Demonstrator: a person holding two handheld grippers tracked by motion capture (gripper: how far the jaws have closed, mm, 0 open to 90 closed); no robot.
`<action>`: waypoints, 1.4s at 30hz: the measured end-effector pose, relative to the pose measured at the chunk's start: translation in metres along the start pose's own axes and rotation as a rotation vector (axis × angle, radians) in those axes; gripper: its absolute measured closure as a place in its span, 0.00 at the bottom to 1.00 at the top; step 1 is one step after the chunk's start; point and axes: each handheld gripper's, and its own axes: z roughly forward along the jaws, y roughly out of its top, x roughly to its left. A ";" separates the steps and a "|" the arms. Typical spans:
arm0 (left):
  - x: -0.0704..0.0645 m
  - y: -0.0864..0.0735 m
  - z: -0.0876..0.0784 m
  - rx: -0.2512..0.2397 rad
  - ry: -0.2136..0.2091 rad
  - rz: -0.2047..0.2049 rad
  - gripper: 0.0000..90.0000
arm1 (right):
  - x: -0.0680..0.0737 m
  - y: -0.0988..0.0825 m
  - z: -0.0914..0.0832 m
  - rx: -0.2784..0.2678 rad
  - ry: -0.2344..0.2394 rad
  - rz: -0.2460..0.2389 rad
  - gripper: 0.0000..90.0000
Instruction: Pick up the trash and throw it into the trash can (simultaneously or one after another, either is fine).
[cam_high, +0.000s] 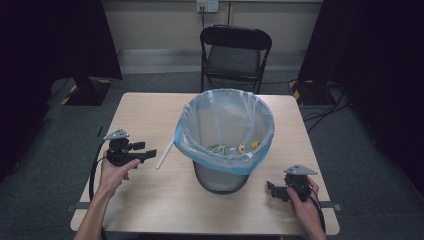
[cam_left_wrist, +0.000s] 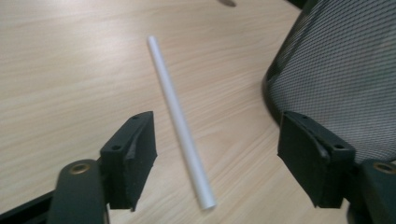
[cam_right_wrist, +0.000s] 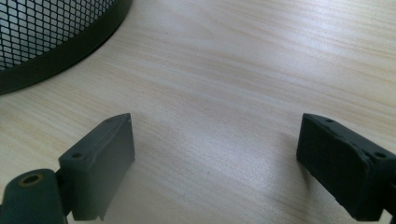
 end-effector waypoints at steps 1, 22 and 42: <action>0.001 -0.002 0.003 0.030 -0.009 -0.019 0.29 | 0.000 0.000 0.000 0.000 0.000 0.000 0.11; -0.013 -0.015 0.052 0.271 0.137 0.103 0.48 | 0.000 0.000 0.000 0.000 0.000 0.000 0.12; -0.013 -0.017 0.058 0.278 0.139 0.132 0.88 | 0.000 0.000 0.000 0.000 0.000 0.000 0.12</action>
